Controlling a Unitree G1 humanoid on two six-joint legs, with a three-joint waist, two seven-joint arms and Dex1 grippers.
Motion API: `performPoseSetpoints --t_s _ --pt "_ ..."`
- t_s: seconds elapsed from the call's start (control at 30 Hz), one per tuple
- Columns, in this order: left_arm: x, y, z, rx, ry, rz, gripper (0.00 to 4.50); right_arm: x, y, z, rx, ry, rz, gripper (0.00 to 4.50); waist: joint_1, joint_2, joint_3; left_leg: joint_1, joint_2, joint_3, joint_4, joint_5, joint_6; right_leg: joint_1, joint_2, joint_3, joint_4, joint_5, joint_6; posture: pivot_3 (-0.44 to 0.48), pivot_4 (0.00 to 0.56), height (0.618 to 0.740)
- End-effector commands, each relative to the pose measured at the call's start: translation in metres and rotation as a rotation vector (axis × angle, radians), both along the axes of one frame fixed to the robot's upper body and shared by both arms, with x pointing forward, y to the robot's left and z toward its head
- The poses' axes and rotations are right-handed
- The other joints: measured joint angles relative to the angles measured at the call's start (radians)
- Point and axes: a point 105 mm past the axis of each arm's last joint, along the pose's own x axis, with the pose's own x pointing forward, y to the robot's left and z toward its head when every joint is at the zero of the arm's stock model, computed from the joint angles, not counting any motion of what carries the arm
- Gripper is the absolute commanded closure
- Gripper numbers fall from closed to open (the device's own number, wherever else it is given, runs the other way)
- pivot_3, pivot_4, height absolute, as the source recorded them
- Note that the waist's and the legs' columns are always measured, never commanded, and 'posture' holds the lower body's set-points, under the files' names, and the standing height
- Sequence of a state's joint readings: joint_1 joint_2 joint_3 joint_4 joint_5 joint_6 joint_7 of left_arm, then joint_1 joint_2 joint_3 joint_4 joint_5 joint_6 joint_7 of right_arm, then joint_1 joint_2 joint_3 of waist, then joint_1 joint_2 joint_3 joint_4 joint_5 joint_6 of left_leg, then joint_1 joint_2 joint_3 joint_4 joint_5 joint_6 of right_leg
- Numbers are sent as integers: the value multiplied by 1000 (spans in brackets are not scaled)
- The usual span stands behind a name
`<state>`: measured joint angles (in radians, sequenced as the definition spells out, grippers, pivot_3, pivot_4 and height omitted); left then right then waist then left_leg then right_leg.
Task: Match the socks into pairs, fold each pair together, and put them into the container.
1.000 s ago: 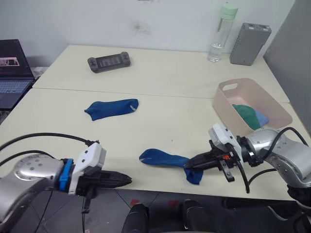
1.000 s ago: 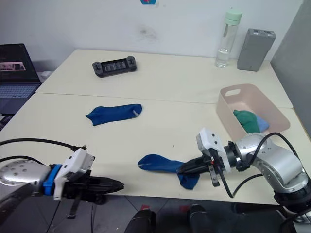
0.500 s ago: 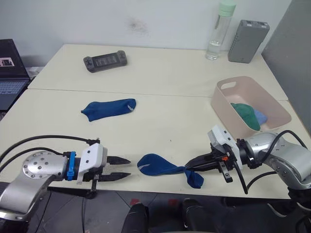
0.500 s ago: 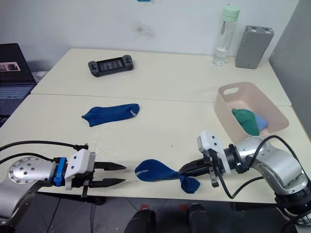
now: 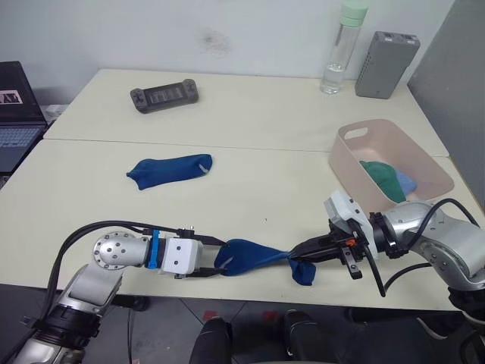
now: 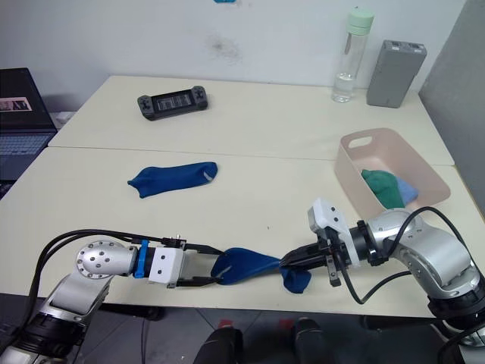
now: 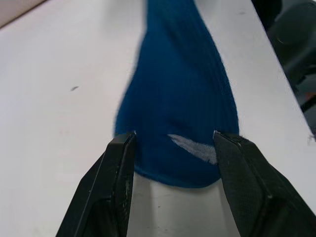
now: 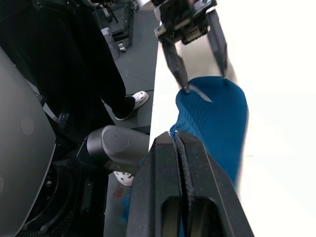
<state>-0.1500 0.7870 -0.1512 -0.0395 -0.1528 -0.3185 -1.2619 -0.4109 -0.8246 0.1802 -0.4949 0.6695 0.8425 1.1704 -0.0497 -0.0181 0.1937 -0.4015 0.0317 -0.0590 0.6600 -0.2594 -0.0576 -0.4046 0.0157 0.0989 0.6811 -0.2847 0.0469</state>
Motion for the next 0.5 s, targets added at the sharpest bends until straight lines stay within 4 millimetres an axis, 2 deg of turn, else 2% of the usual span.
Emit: performPoseSetpoints --t_s 0.03,0.13,0.33,0.5 --pt "0 0 13 -28 -11 -16 1940 1 -1 7 3 -30 2 4500 0 0 0 0 0 0 0 0 0 0 0 0 0 0 0 0 150 740" --pt "-4 3 18 -42 11 -23 1940 0 -1 6 1 -30 1 4500 0 0 0 0 0 0 0 0 0 0 0 0 0 -1 1 0 150 740" --pt "-15 5 14 1 29 -63 1940 2 -2 3 -5 -25 -5 4500 -1 0 0 0 0 0 0 0 0 0 0 0 0 -1 1 0 150 740" --pt "-6 -1 2 38 -39 -55 1940 2 0 6 4 -19 4 4500 -1 0 0 0 0 0 0 0 0 0 0 0 0 -1 1 0 150 740"
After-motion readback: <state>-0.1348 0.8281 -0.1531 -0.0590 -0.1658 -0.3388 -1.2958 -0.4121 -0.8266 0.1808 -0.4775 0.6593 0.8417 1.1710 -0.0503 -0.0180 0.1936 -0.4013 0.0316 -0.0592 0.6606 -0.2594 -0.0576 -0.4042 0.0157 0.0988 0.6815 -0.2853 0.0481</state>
